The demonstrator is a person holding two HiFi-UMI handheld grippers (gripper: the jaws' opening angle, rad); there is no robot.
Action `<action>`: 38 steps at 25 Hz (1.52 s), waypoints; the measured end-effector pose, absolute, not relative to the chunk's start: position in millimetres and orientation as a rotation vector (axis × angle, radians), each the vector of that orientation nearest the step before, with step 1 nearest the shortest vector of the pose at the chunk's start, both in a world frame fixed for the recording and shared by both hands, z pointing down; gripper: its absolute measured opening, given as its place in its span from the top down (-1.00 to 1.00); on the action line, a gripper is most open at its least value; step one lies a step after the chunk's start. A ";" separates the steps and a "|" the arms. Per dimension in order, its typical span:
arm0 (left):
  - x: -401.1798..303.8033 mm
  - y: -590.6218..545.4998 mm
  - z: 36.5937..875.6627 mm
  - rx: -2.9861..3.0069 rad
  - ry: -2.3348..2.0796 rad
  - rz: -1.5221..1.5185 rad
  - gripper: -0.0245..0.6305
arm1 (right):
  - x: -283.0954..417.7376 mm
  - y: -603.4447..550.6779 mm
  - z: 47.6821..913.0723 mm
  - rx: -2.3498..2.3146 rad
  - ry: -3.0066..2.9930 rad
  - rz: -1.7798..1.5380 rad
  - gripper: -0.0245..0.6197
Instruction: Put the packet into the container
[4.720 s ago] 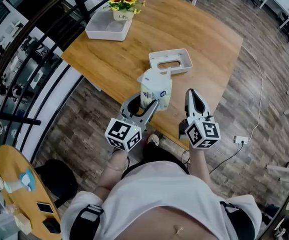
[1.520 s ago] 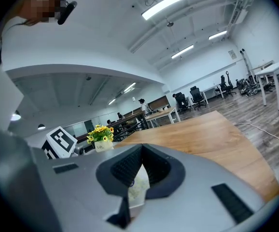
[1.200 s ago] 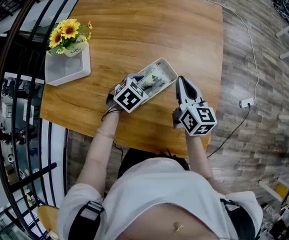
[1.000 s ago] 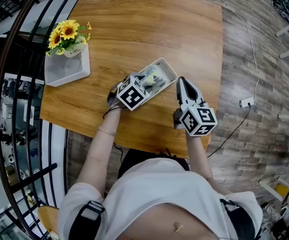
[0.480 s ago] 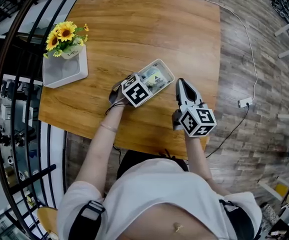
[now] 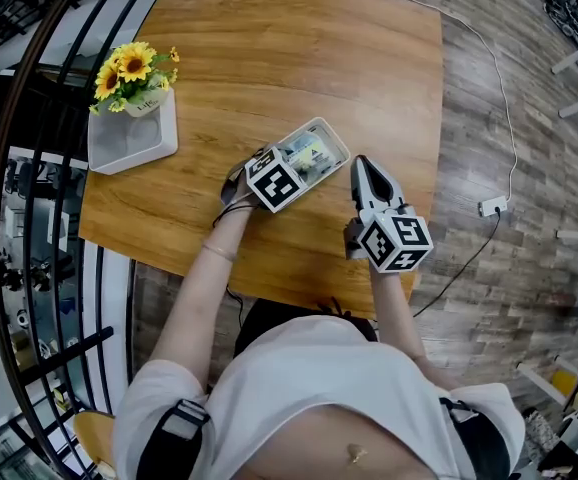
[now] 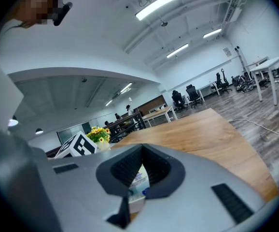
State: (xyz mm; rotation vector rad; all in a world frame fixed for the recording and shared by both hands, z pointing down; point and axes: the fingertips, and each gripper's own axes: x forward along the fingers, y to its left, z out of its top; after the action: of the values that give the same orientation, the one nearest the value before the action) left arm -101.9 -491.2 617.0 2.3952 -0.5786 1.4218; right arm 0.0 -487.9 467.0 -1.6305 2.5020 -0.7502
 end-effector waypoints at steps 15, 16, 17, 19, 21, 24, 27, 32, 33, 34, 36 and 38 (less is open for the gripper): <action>-99.1 -490.4 604.3 2.469 -0.627 1.323 0.07 | 0.1 -485.2 467.9 -1.614 2.512 -0.762 0.89; -100.3 -490.4 603.8 2.467 -0.633 1.323 0.06 | 0.2 -485.4 467.8 -1.612 2.513 -0.760 0.89; -101.9 -490.4 603.2 2.464 -0.641 1.325 0.05 | 0.1 -485.5 467.7 -1.610 2.514 -0.758 0.89; -105.3 -490.4 600.1 2.463 -0.662 1.324 0.04 | -0.4 -484.9 467.6 -1.604 2.517 -0.759 0.89; -108.2 -490.8 594.3 2.469 -0.689 1.307 0.04 | -1.2 -484.3 467.1 -1.596 2.521 -0.760 0.89; -114.7 -492.3 583.3 2.476 -0.746 1.275 0.04 | -3.8 -483.9 465.6 -1.581 2.532 -0.755 0.89; -120.7 -498.7 570.4 2.491 -0.864 1.203 0.04 | -5.7 -482.7 463.5 -1.566 2.541 -0.750 0.89; -130.1 -503.5 551.8 2.519 -1.107 1.030 0.04 | -10.5 -478.4 459.9 -1.542 2.556 -0.742 0.89; -132.3 -503.6 547.6 2.522 -1.158 0.997 0.05 | -11.5 -477.8 459.4 -1.538 2.561 -0.739 0.89; -134.5 -503.6 543.4 2.521 -1.207 0.960 0.05 | -12.5 -477.1 458.8 -1.533 2.565 -0.737 0.89; -139.2 -503.2 534.3 2.505 -1.300 0.869 0.05 | -15.0 -475.4 457.4 -1.516 2.569 -0.740 0.89; -143.7 -502.3 522.7 2.484 -1.384 0.761 0.05 | -18.1 -473.9 455.7 -1.488 2.567 -0.753 0.89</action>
State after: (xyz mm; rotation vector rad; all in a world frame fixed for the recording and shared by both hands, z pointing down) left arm -143.7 -502.3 522.7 2.4840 -1.3842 0.7611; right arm -18.1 -473.9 455.7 -1.4882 2.5668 -0.7533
